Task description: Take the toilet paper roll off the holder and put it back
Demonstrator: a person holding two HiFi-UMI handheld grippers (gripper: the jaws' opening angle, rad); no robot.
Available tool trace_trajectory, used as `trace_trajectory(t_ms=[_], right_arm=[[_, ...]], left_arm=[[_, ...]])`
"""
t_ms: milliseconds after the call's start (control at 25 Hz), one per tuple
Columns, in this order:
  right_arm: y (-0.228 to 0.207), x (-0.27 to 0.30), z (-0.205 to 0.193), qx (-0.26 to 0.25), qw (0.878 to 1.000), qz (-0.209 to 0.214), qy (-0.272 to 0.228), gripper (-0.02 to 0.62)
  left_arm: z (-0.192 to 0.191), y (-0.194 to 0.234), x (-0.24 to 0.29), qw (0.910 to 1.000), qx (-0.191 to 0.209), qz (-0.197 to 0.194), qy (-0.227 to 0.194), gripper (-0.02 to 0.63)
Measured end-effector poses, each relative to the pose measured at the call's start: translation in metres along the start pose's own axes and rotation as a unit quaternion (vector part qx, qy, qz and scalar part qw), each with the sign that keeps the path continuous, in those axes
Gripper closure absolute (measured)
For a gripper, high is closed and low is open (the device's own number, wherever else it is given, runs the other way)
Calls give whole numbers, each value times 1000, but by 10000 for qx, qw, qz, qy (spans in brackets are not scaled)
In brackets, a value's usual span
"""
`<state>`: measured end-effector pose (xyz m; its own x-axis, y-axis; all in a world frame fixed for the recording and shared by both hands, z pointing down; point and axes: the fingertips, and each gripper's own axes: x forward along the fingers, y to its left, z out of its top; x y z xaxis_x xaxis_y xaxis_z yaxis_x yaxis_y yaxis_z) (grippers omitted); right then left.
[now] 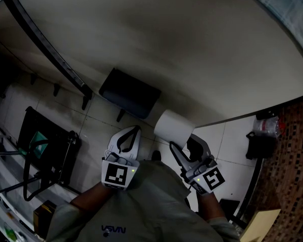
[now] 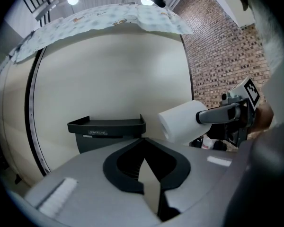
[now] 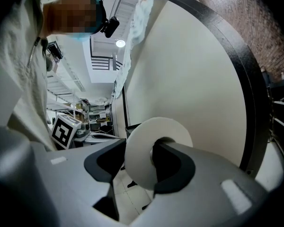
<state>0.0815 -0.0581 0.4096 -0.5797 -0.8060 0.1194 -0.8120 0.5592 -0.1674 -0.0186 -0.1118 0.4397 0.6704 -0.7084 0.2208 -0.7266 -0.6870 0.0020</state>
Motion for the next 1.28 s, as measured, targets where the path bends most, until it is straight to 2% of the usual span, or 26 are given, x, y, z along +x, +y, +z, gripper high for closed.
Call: trace_trajectory(t_ms=[1280], right_arm=[[-1, -3, -4, 46, 10000, 0, 17, 422]], left_arm=[[-1, -6, -2, 10000, -41, 16, -35, 601]])
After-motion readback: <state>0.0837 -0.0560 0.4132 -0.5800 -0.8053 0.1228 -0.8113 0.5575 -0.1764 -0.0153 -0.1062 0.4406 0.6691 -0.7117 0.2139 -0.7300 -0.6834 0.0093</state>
